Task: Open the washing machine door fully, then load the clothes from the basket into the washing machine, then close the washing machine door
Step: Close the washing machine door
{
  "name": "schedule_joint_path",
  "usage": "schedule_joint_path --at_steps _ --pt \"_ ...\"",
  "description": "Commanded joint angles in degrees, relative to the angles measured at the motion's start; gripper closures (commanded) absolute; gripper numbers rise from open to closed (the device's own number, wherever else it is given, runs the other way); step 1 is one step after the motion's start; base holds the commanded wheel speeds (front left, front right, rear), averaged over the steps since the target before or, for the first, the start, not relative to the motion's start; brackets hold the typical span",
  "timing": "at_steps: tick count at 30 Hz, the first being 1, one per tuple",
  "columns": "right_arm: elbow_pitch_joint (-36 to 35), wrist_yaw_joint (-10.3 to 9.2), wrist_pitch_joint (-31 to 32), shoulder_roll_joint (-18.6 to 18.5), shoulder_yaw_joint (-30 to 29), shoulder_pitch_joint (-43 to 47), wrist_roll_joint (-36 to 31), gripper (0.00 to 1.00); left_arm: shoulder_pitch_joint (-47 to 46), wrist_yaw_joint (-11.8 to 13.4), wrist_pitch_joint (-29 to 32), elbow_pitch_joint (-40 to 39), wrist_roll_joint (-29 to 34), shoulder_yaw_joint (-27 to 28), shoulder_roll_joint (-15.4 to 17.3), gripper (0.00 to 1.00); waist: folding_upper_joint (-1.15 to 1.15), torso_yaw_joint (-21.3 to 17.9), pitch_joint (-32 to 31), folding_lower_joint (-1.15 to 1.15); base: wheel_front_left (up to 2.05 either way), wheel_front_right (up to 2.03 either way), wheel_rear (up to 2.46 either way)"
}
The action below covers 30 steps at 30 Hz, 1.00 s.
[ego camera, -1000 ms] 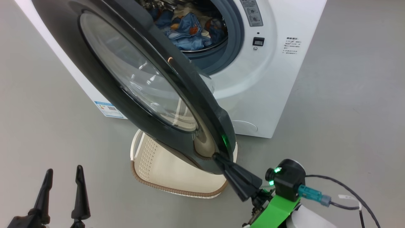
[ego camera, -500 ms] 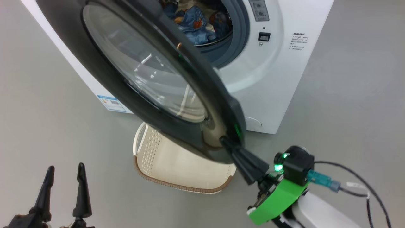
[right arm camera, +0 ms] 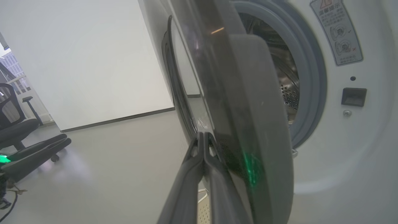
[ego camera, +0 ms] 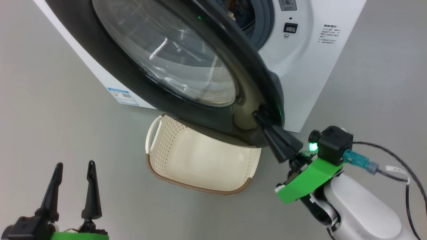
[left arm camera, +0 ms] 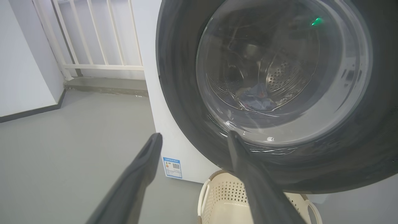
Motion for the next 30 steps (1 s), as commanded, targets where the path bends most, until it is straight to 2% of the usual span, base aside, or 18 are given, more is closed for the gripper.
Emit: schedule_joint_path --at_steps 1,30 --pt "-0.9 0.06 -0.5 0.1 -0.5 -1.6 0.0 1.0 -1.8 0.0 -0.4 -1.8 -0.1 1.5 0.7 0.0 0.0 0.5 0.6 0.0 0.0 0.0 0.0" --pt "7.5 0.06 -0.5 -3.6 -10.8 -16.7 0.0 1.0 -5.8 1.1 -0.4 -4.4 -2.8 -3.7 0.7 0.0 0.0 6.2 7.8 0.0 0.0 0.0 0.0"
